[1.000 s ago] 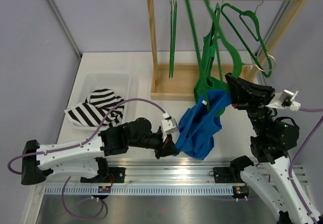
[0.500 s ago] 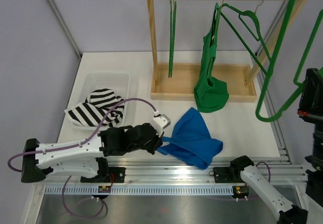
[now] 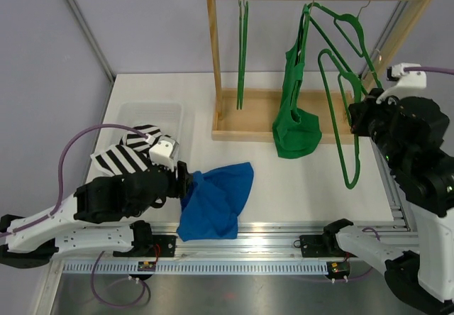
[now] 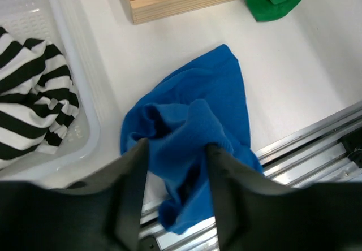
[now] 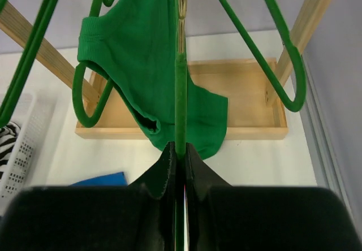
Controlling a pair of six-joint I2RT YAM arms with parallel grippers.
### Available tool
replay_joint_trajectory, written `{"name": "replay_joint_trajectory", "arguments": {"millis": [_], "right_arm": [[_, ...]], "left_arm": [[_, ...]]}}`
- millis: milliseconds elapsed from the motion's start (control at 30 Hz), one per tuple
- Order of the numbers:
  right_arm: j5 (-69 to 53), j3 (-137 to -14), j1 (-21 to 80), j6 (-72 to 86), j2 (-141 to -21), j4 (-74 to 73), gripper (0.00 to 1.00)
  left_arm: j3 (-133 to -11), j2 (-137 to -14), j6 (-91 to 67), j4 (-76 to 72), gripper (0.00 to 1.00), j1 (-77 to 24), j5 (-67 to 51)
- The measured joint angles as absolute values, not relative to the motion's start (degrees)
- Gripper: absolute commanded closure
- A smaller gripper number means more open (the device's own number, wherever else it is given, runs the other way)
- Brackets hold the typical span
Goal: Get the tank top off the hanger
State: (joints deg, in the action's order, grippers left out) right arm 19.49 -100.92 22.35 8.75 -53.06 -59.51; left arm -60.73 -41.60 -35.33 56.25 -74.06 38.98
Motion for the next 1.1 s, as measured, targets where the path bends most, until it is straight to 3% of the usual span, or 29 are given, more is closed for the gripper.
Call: {"name": "replay_joint_trajectory", "arguments": {"millis": [33, 67, 200, 667, 1100], "right_arm": [[19.5, -101.4, 22.3, 8.7, -54.7, -60.0, 1.0], [19.6, -102.4, 22.3, 8.5, -56.7, -60.5, 1.0], [20.6, -108.1, 22.3, 7.2, -64.7, -60.4, 1.0], [20.0, -133.2, 20.9, -1.9, -85.8, -57.8, 1.0], [12.2, -136.7, 11.0, -3.9, -96.0, -54.7, 1.0]], "left_arm": [[-60.7, -41.3, -34.9, 57.0, 0.21, -74.1, 39.0], [-60.7, -41.0, -34.4, 57.4, 0.15, -74.1, 38.8], [-60.2, -39.6, -33.3, 57.7, 0.01, -74.1, 38.3], [-53.8, -30.7, -28.9, 55.1, 0.01, -74.1, 35.6], [-53.7, -31.2, -28.3, 53.9, 0.01, -74.1, 34.7]]}}
